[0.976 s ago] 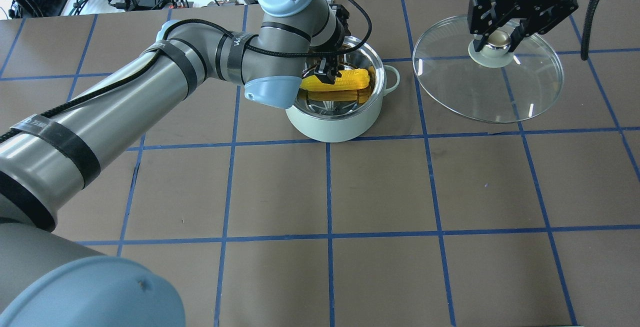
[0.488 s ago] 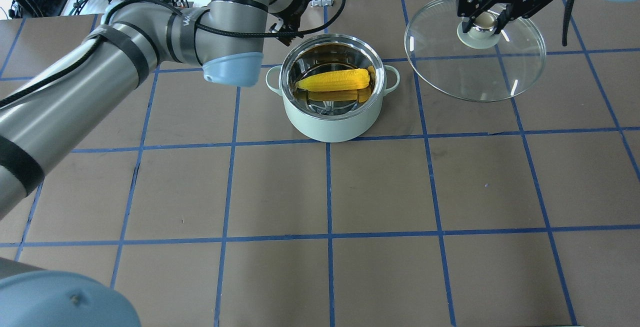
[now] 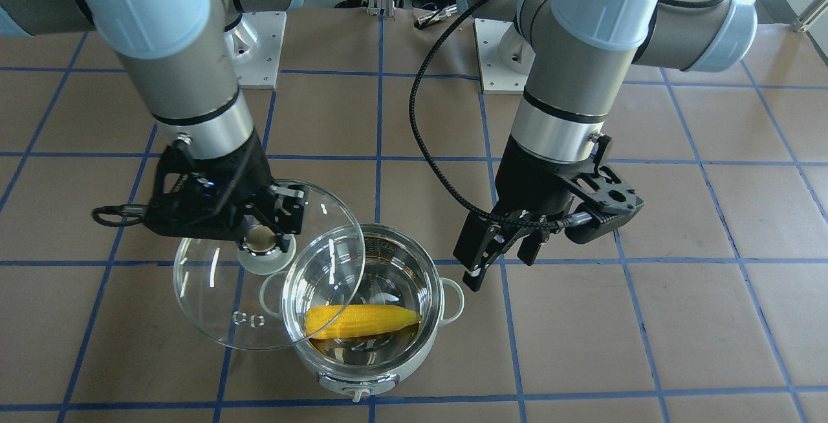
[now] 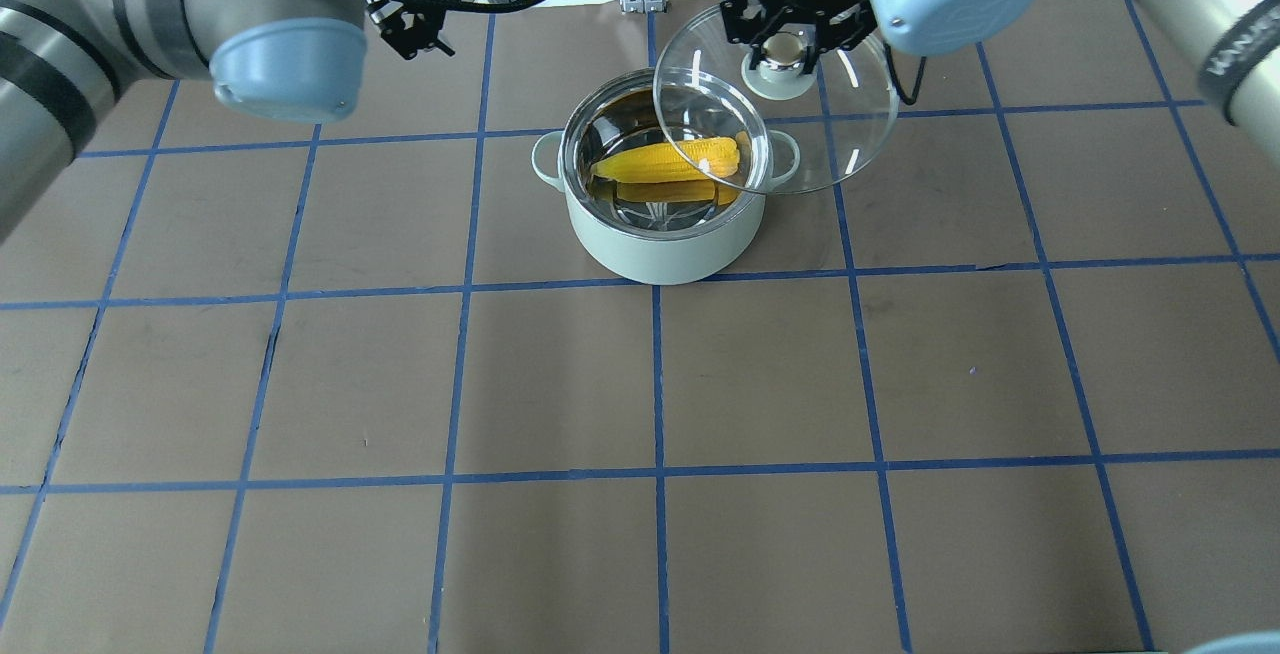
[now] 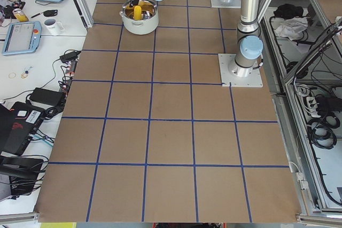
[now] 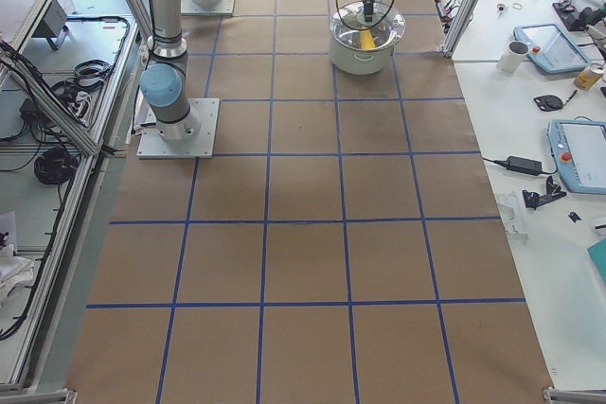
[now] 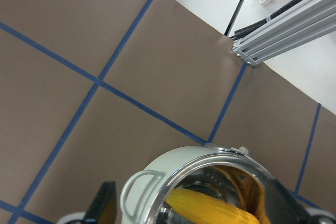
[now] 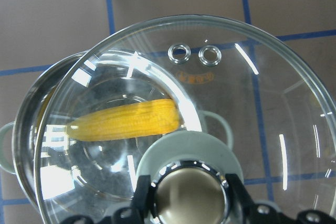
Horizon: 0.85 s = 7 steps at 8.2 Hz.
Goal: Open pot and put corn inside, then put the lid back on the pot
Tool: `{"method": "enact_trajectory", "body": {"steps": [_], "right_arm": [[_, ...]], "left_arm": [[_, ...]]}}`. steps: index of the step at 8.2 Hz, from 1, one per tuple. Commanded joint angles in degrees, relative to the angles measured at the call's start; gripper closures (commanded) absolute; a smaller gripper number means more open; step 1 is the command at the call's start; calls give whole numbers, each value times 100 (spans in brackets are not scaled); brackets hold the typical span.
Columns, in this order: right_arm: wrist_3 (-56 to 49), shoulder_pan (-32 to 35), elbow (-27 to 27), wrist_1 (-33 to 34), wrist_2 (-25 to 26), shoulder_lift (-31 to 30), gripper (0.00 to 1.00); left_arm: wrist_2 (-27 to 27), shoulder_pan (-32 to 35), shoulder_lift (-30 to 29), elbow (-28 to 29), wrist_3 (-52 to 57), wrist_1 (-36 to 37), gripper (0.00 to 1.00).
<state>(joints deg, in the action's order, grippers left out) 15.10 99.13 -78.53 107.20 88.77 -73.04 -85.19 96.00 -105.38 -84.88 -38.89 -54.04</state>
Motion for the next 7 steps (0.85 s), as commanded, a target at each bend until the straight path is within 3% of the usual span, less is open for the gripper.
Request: {"method": "enact_trajectory", "body": {"steps": [1, 3, 7], "right_arm": [[1019, 816, 232, 536, 62, 509, 71], [1475, 1045, 233, 547, 35, 623, 71], [1875, 1143, 584, 591, 35, 992, 74]], "left_arm": [[-742, -248, 700, 15, 417, -1326, 1], [-1278, -248, 983, 15, 1143, -1819, 0], [-1263, -248, 1221, 24, 1217, -2374, 0]]}}
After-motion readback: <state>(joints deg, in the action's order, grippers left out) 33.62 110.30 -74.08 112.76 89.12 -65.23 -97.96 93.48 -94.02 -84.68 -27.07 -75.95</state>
